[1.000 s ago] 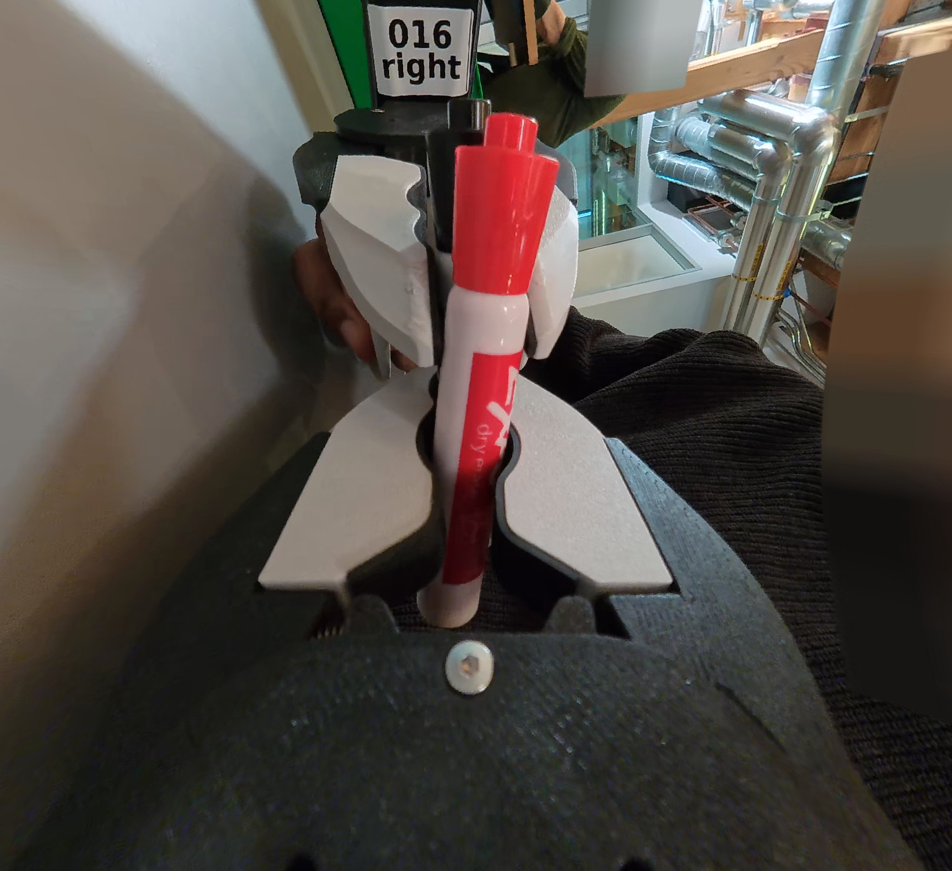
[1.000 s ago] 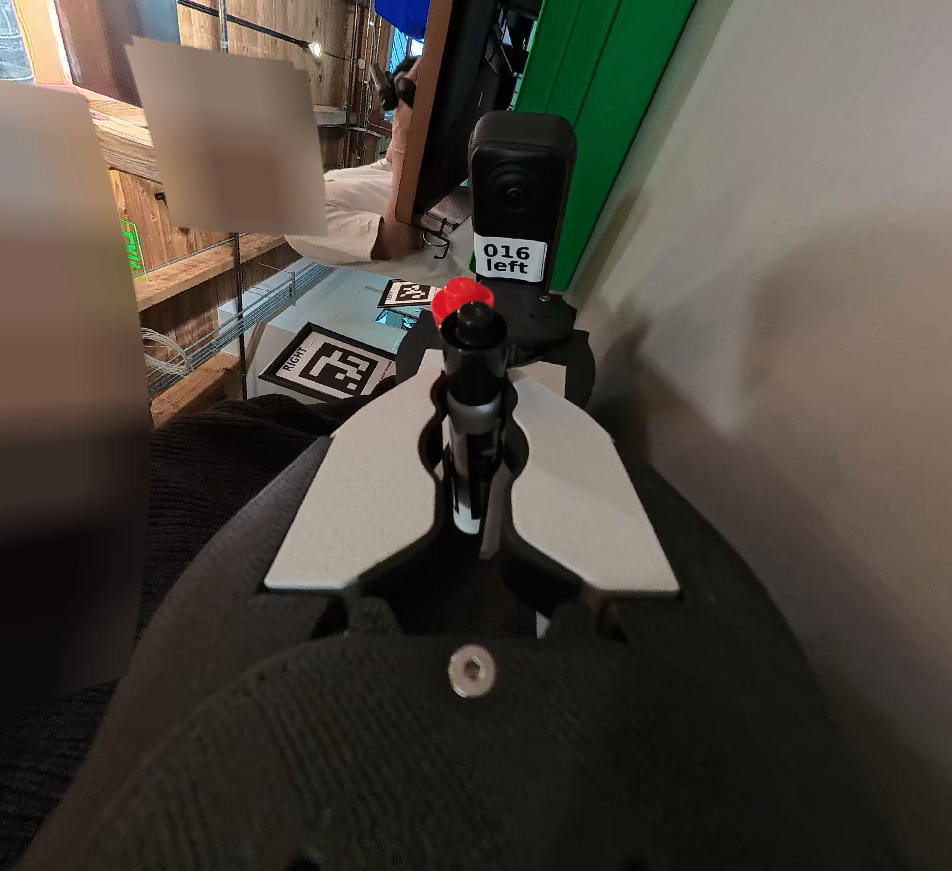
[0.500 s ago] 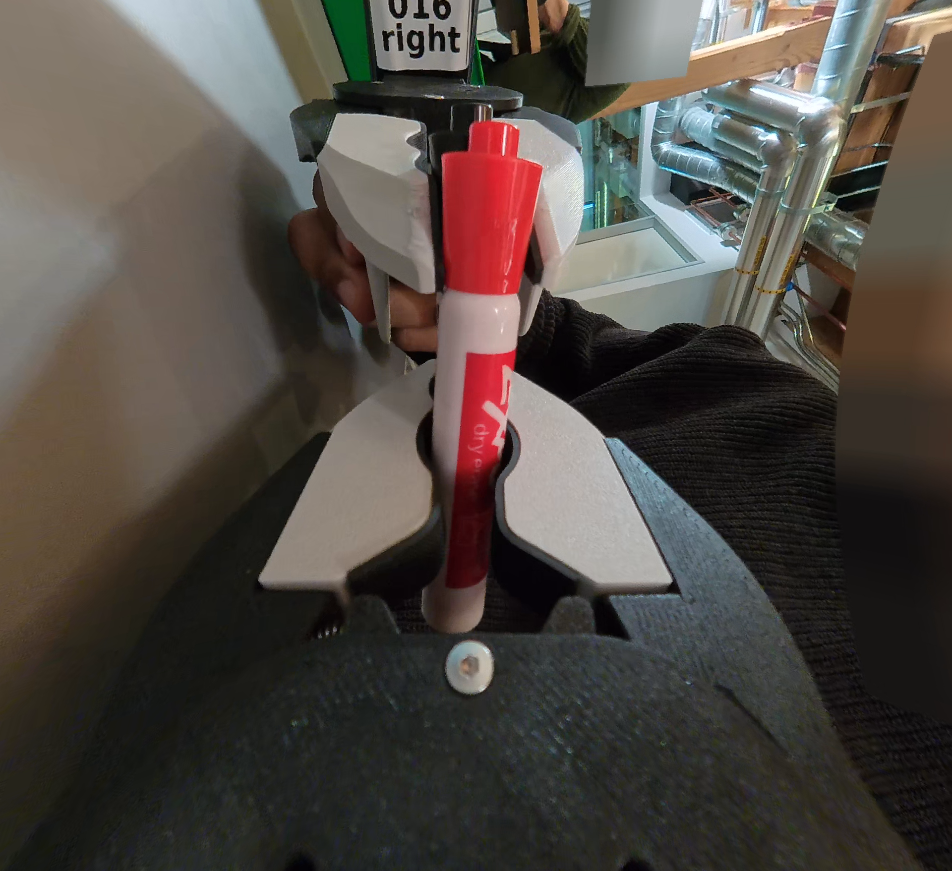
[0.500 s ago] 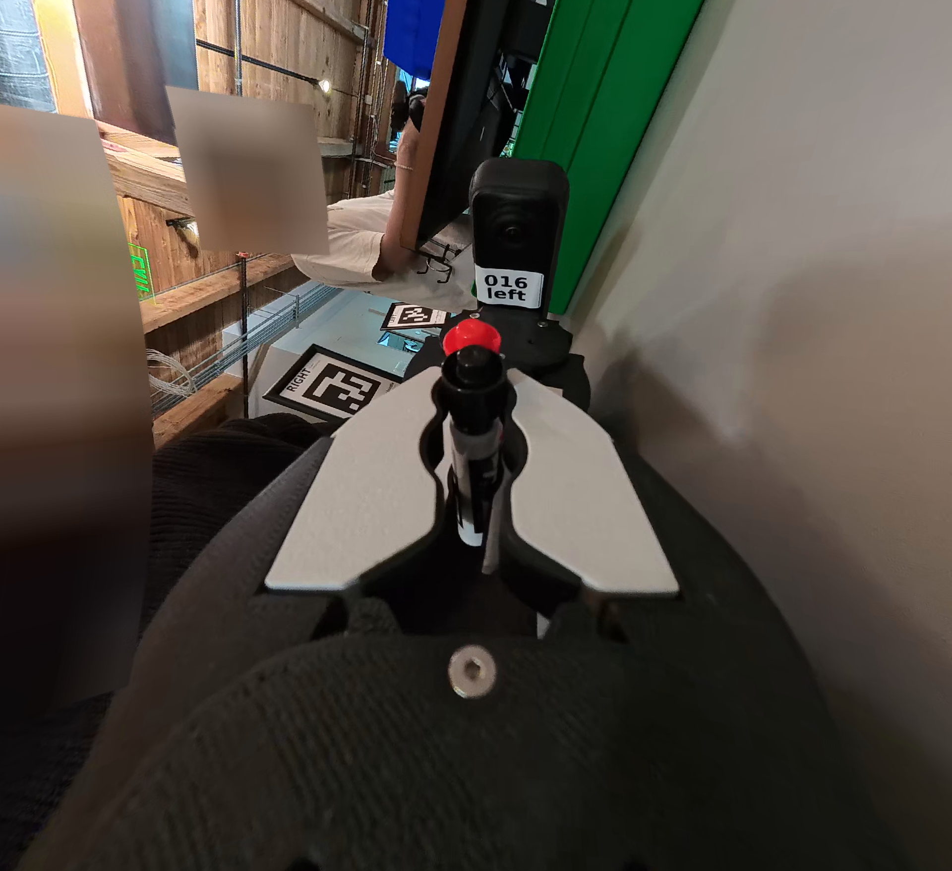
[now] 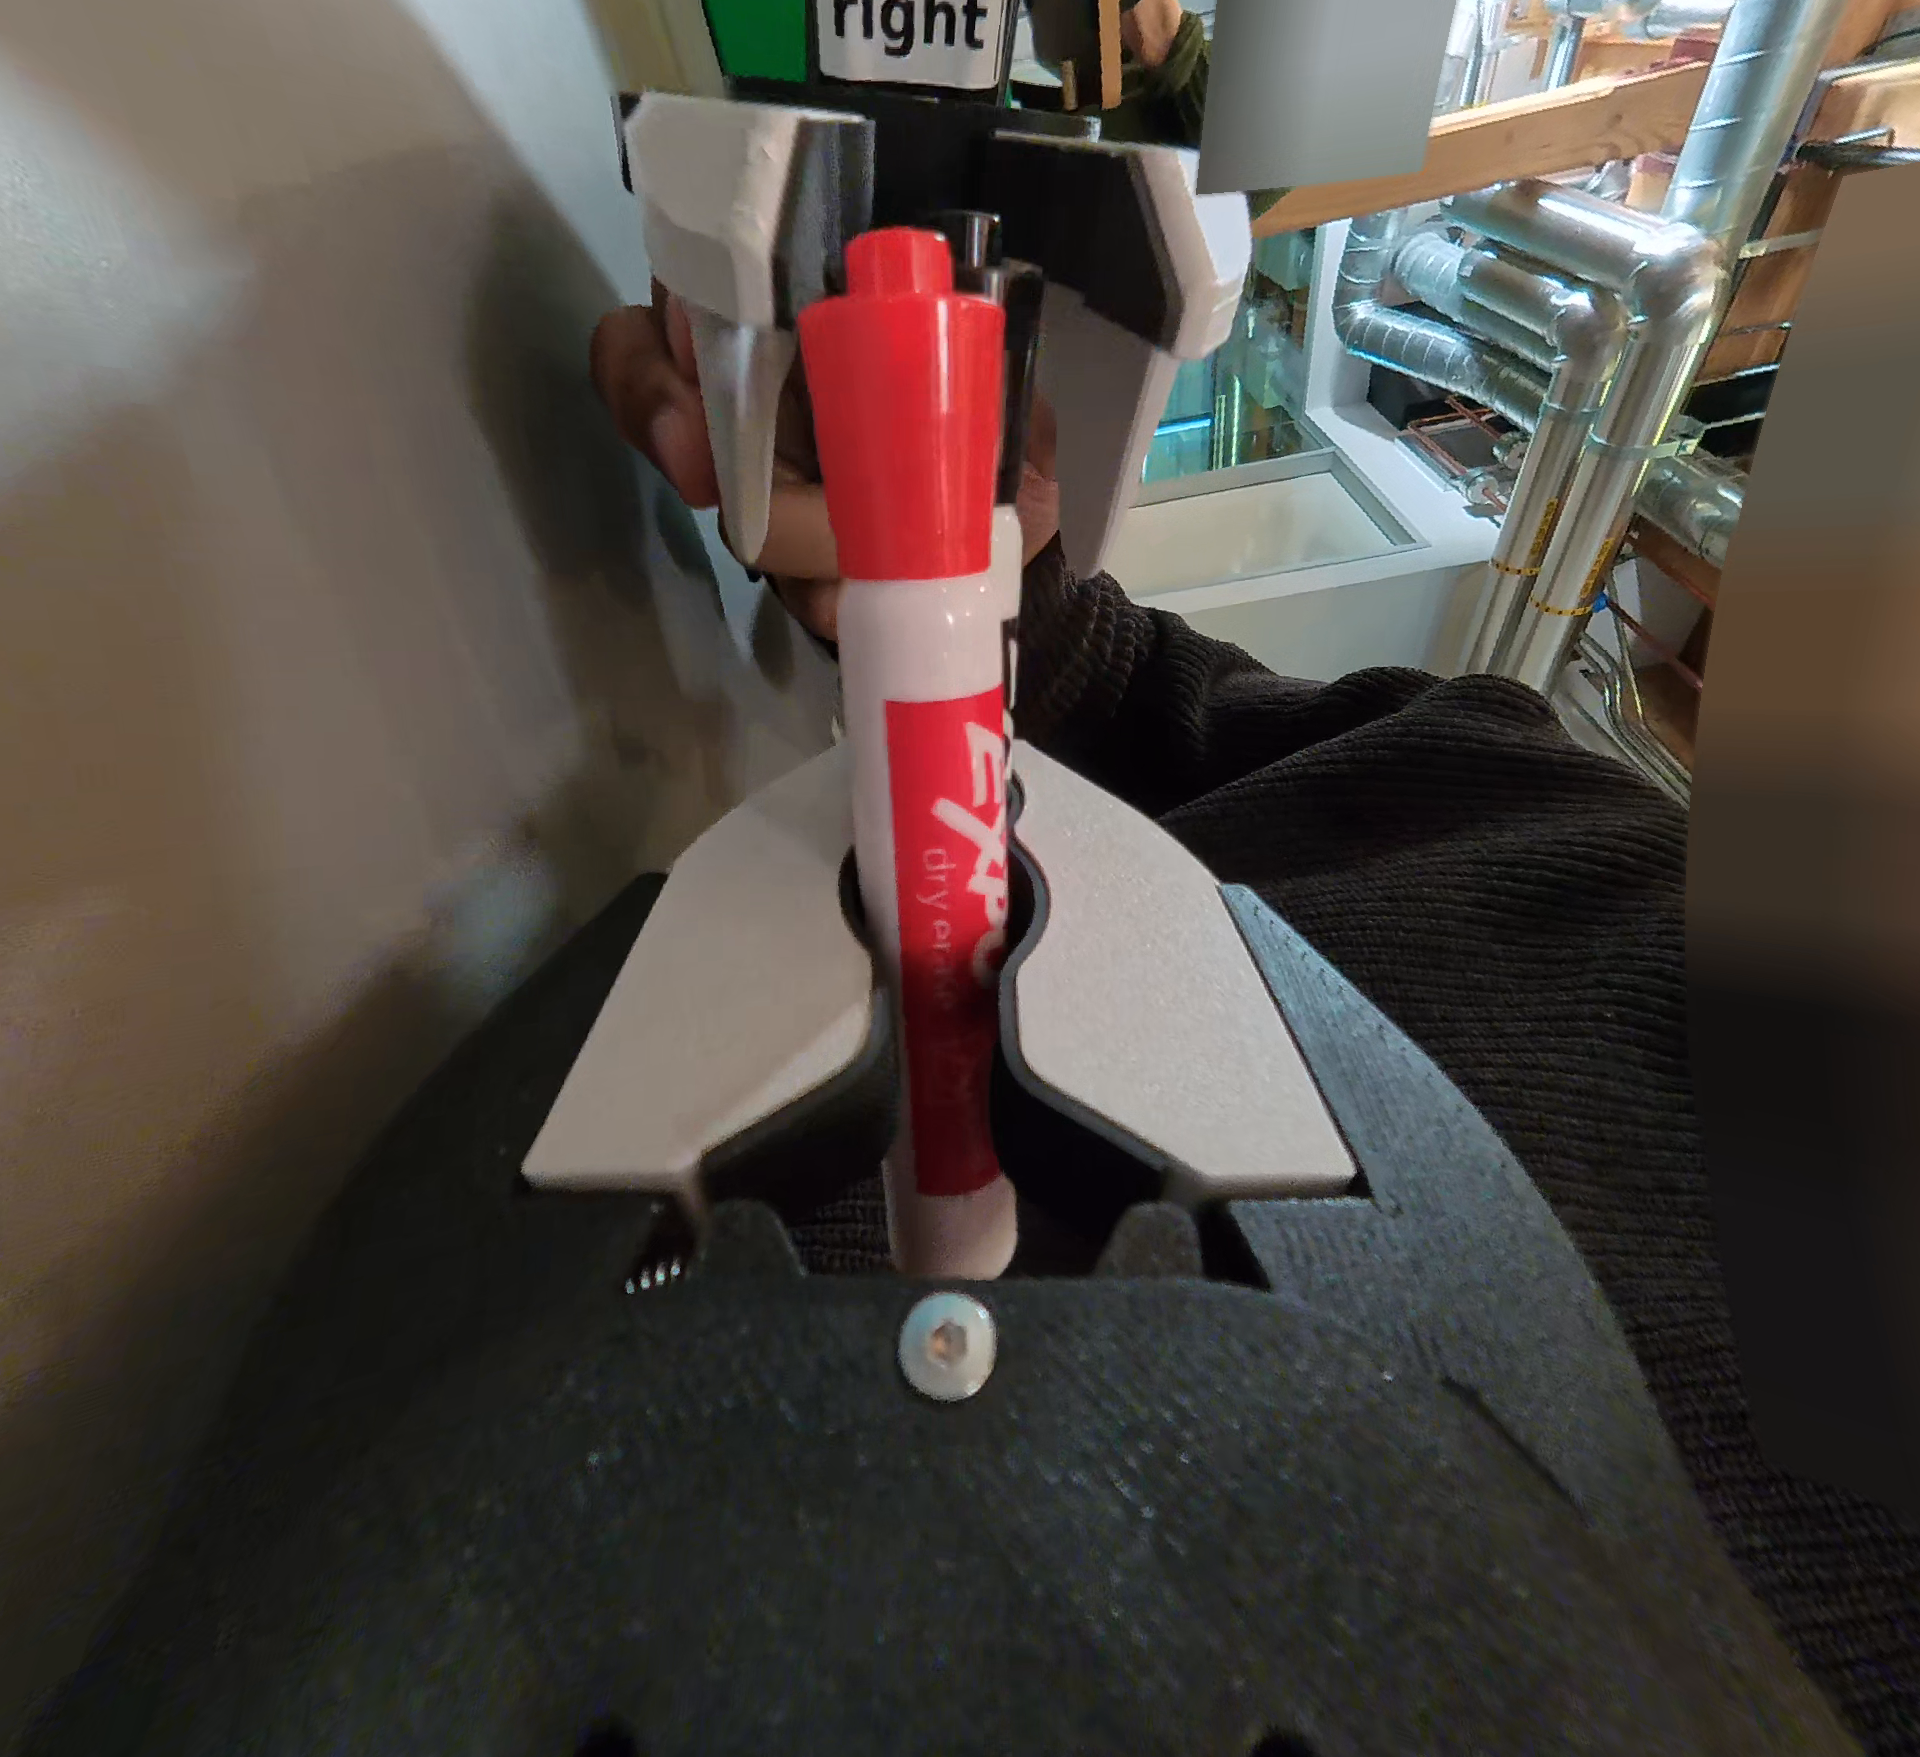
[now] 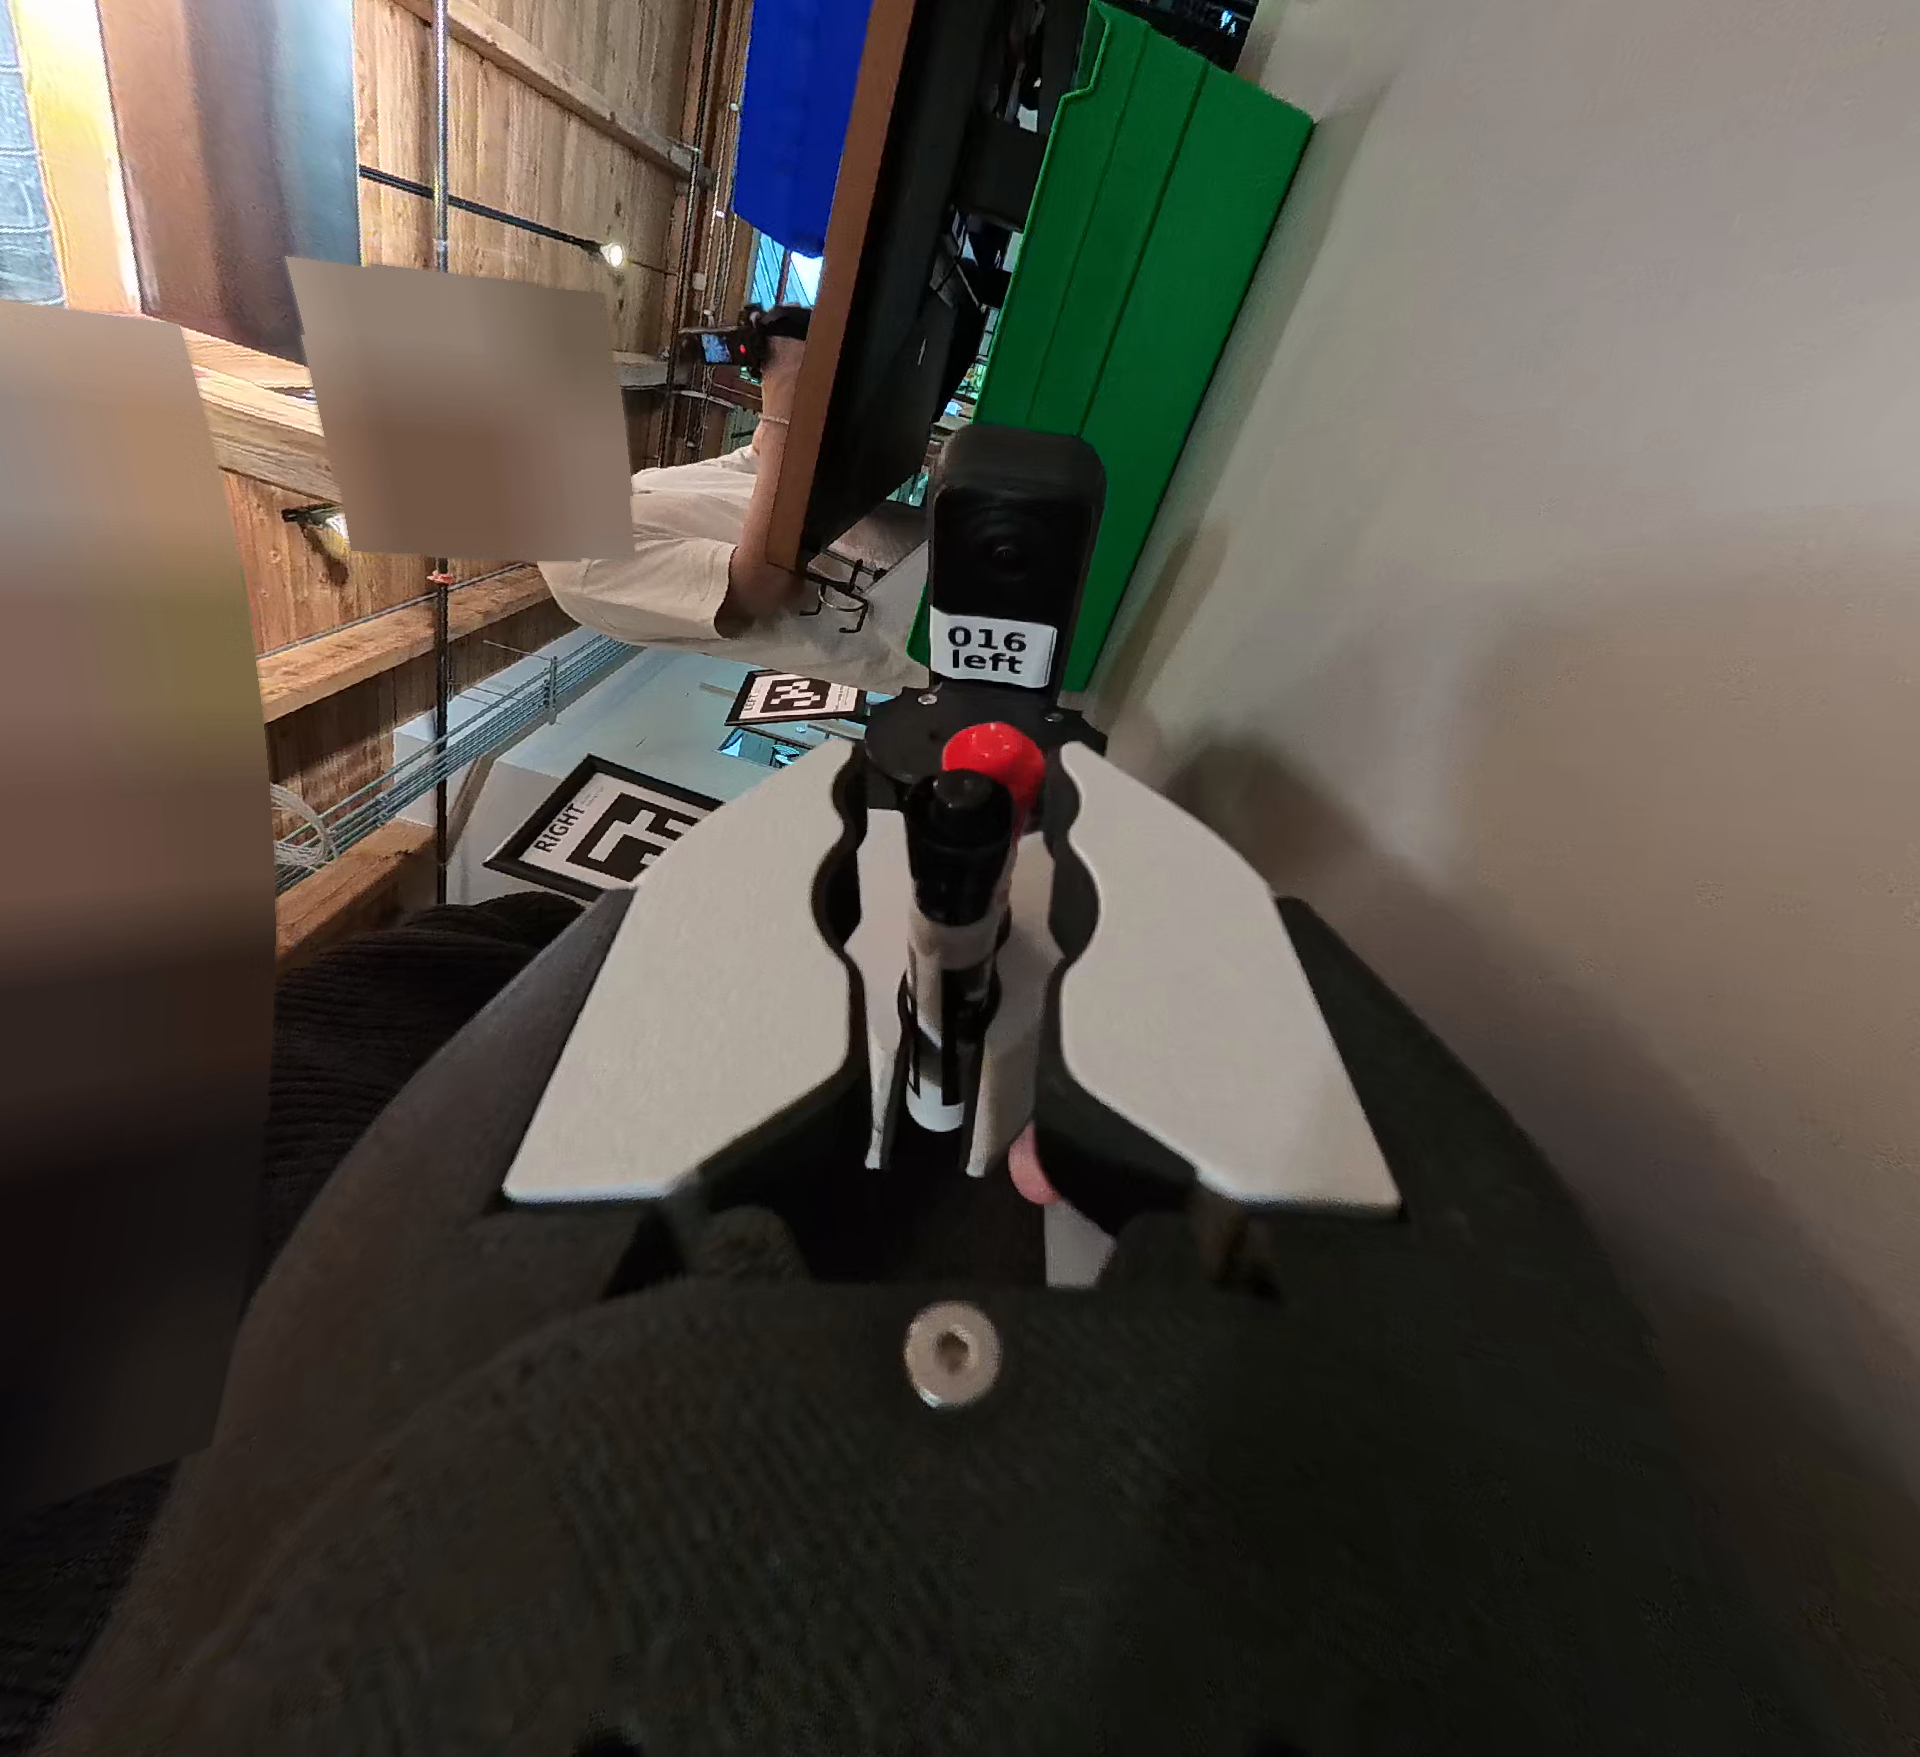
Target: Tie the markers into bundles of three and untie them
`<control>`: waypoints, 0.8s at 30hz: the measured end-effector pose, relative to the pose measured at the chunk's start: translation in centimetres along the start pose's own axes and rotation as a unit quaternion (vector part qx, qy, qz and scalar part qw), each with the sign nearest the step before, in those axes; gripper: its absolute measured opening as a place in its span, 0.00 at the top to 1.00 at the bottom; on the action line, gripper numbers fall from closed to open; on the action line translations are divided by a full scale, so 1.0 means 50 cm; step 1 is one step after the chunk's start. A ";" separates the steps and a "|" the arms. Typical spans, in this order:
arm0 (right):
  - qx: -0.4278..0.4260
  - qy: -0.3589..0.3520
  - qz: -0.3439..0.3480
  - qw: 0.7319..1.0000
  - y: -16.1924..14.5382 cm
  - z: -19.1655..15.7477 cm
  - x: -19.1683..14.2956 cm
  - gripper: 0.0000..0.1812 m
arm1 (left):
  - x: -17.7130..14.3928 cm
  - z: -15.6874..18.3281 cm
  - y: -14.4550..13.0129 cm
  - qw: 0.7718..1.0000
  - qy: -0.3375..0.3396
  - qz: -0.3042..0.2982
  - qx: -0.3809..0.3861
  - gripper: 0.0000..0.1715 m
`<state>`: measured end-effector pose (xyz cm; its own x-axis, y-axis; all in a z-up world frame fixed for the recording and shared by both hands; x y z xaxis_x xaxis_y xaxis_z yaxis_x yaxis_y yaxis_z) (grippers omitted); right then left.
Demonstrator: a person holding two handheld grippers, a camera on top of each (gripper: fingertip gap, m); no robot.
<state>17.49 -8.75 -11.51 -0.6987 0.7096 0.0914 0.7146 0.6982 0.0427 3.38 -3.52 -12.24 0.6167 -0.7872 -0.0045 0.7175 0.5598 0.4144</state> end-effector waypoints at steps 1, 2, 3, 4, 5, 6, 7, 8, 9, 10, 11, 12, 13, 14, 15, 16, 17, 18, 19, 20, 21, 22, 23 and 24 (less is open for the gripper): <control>-0.003 -0.004 0.001 1.000 0.002 0.000 -0.002 0.81 | 0.000 0.000 0.000 1.000 0.000 -0.001 0.001 0.92; -0.005 -0.007 0.001 1.000 0.003 0.000 -0.004 0.80 | 0.001 0.000 -0.001 1.000 0.000 -0.002 0.001 0.91; -0.007 -0.011 -0.001 1.000 0.004 0.001 -0.005 0.80 | 0.002 0.001 -0.001 1.000 -0.001 -0.004 0.003 0.91; -0.009 -0.015 -0.005 1.000 0.005 0.002 -0.005 0.80 | 0.002 0.002 -0.001 1.000 -0.001 -0.006 0.005 0.91; -0.009 -0.018 -0.009 1.000 0.004 0.003 -0.005 0.80 | 0.003 0.002 -0.002 1.000 0.000 -0.008 0.008 0.92; -0.009 -0.020 -0.014 1.000 0.003 0.004 -0.004 0.80 | 0.003 0.003 -0.002 1.000 0.002 -0.010 0.010 0.92; -0.008 -0.021 -0.018 1.000 0.002 0.005 -0.003 0.80 | 0.004 0.003 -0.003 1.000 0.003 -0.012 0.012 0.92; -0.006 -0.022 -0.022 1.000 0.001 0.006 -0.002 0.80 | 0.004 0.003 -0.003 1.000 0.004 -0.013 0.013 0.92; -0.005 -0.022 -0.023 0.999 0.000 0.006 -0.001 0.80 | 0.004 0.003 -0.003 1.000 0.003 -0.013 0.013 0.92; -0.005 -0.024 -0.024 0.999 0.000 0.007 -0.001 0.80 | 0.004 0.003 -0.003 1.000 0.003 -0.014 0.012 0.92; -0.004 -0.025 -0.026 0.999 0.000 0.007 -0.001 0.80 | 0.004 0.002 -0.004 1.000 0.004 -0.015 0.012 0.92; -0.005 -0.027 -0.027 0.999 -0.001 0.008 -0.002 0.80 | 0.004 0.002 -0.004 1.000 0.007 -0.016 0.012 0.92; -0.006 -0.030 -0.028 0.999 -0.001 0.008 -0.002 0.80 | 0.004 0.001 -0.004 1.000 0.009 -0.017 0.013 0.92; -0.008 -0.033 -0.030 0.999 -0.001 0.008 -0.002 0.80 | 0.004 0.001 -0.004 1.000 0.010 -0.018 0.013 0.92; -0.011 -0.035 -0.031 0.999 -0.001 0.007 -0.003 0.80 | 0.004 0.001 -0.004 1.000 0.010 -0.018 0.013 0.92; -0.014 -0.036 -0.031 0.999 0.000 0.006 -0.003 0.80 | 0.004 0.001 -0.004 1.000 0.009 -0.017 0.013 0.92; -0.016 -0.036 -0.029 0.999 0.001 0.004 -0.004 0.79 | 0.004 0.002 -0.004 1.000 0.008 -0.017 0.013 0.92; -0.018 -0.036 -0.027 0.999 0.003 0.002 -0.006 0.78 | 0.003 0.002 -0.004 1.000 0.007 -0.018 0.014 0.92; -0.020 -0.037 -0.023 0.999 0.006 0.000 -0.009 0.77 | 0.004 0.003 -0.004 1.000 0.006 -0.019 0.014 0.92; -0.020 -0.037 -0.019 0.999 0.009 -0.001 -0.012 0.77 | 0.004 0.003 -0.005 1.000 0.004 -0.020 0.014 0.92; -0.020 -0.037 -0.016 0.999 0.012 -0.002 -0.016 0.76 | 0.004 0.004 -0.006 1.000 0.003 -0.023 0.013 0.92; -0.020 -0.038 -0.015 0.999 0.015 -0.004 -0.020 0.76 | 0.005 0.004 -0.007 1.000 0.000 -0.028 0.013 0.92; -0.019 -0.039 -0.016 0.999 0.017 -0.005 -0.022 0.75 | 0.007 0.005 -0.009 0.999 -0.002 -0.033 0.012 0.92; -0.019 -0.042 -0.022 0.999 0.018 -0.006 -0.024 0.74 | 0.008 0.005 -0.010 0.999 -0.004 -0.038 0.012 0.92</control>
<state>18.98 -9.01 -11.30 -0.7281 0.6854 0.0045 0.6833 0.7254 0.0833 3.17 -4.19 -12.21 0.5575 -0.8296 -0.0301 0.7544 0.4911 0.4356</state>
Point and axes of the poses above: each gripper's, where its closed fingertips meet, x out along the fingers, y out of its top, z = x × y across the jaws, the point moved 9 cm from there along -x, back along the fingers, and after that the axes turned 14 degrees about x, right-handed, at the moved point
